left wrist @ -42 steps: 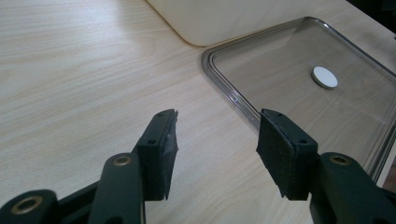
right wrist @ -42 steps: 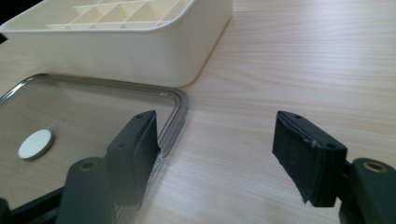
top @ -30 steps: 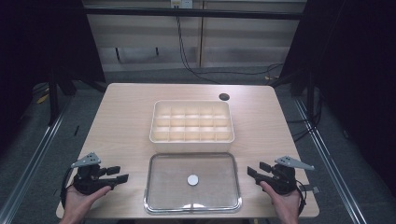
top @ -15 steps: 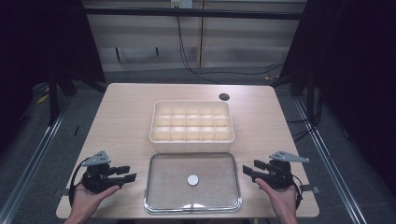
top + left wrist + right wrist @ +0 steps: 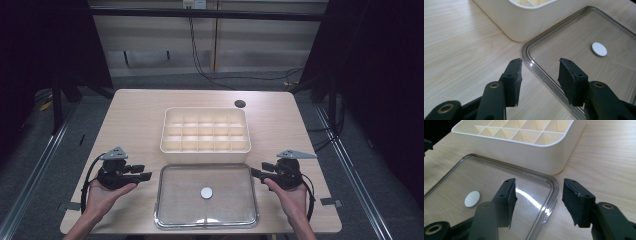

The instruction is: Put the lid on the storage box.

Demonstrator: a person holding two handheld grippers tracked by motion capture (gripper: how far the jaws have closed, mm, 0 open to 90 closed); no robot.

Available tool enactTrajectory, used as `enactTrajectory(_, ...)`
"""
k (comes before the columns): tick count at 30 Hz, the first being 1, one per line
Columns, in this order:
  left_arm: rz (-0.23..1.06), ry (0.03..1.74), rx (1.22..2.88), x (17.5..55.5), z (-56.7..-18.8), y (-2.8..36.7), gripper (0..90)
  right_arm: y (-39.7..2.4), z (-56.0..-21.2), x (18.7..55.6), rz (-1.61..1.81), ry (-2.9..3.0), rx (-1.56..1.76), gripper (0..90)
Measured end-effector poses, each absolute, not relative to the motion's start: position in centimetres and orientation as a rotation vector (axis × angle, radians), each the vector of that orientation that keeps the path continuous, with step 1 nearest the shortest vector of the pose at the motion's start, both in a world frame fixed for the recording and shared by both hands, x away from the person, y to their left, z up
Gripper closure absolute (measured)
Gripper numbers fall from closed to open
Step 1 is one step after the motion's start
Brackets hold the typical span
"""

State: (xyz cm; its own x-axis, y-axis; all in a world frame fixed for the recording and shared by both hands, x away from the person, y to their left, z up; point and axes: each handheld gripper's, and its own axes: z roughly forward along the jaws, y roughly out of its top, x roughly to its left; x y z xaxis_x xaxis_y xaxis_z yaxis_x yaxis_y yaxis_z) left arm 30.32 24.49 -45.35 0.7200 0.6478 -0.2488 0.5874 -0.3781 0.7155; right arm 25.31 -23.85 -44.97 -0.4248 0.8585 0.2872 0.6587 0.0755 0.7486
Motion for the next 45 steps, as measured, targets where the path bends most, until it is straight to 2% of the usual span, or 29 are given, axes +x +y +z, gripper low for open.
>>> enactTrajectory(8,0.031,0.950,2.130,30.3,-47.4,23.5,53.2,-23.7,-46.7,25.4,1.258,2.159,1.563,44.7)
enactTrajectory(20,-0.032,0.923,2.177,30.1,-48.8,22.2,56.3,-23.5,-48.5,25.2,1.173,2.220,1.586,52.3)
enactTrajectory(38,-0.032,0.893,2.198,29.6,-49.4,21.4,60.3,-22.4,-49.7,25.8,1.061,2.232,1.568,52.6)
enactTrajectory(45,-0.005,0.895,2.200,29.4,-49.4,21.2,63.5,-22.5,-49.9,25.8,1.106,2.213,1.616,57.1)
